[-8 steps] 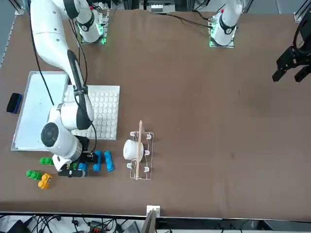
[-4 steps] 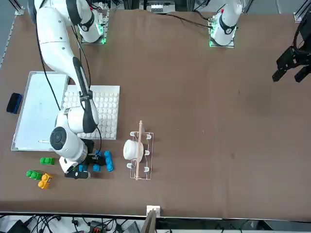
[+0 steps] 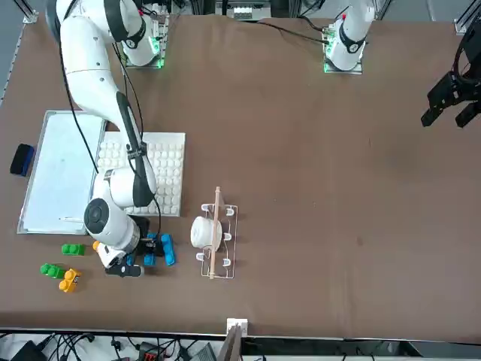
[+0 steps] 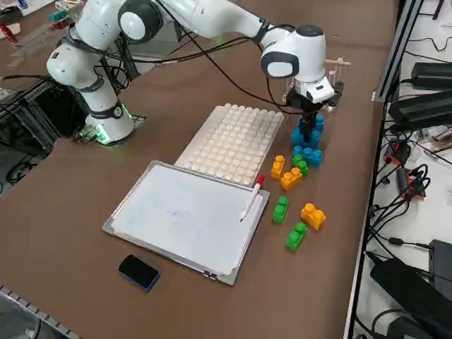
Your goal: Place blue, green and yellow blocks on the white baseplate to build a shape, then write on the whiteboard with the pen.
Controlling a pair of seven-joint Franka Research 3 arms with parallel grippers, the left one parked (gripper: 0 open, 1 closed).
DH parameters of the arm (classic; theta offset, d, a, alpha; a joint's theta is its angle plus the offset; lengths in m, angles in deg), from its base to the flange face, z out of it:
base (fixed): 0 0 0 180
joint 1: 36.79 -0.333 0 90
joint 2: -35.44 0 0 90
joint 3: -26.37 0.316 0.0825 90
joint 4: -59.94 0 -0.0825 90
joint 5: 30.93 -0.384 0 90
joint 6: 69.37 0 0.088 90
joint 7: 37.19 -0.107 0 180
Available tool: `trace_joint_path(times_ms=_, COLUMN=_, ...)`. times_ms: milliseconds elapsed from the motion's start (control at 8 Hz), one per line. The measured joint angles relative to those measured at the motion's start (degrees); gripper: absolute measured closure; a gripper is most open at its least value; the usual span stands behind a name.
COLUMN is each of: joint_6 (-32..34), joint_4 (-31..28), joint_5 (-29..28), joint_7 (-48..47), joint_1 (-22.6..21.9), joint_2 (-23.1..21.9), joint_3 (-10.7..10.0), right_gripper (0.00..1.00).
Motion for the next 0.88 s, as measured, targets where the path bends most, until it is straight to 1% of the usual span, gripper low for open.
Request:
trace_joint_path(times_ms=250, joint_6=-0.1, joint_4=0.0, joint_5=0.0, joint_7=0.0, joint_1=0.0, joint_2=0.3, joint_3=0.0, right_gripper=0.19)
trace_joint_path(times_ms=375, joint_6=-0.1, joint_4=0.0, joint_5=0.0, joint_7=0.0, joint_1=0.0, joint_2=0.4, joint_3=0.0, right_gripper=0.26)
trace_joint_path(times_ms=500, joint_6=-0.1, joint_4=0.0, joint_5=0.1, joint_7=0.2, joint_1=0.0, joint_2=0.4, joint_3=0.0, right_gripper=0.27)
trace_joint_path(times_ms=625, joint_6=-0.1, joint_4=0.0, joint_5=0.2, joint_7=0.5, joint_1=0.0, joint_2=0.4, joint_3=0.0, right_gripper=0.31)
trace_joint_path(times_ms=875, joint_6=-0.1, joint_4=0.1, joint_5=0.2, joint_7=1.0, joint_1=0.0, joint_2=0.4, joint_3=0.0, right_gripper=0.32)
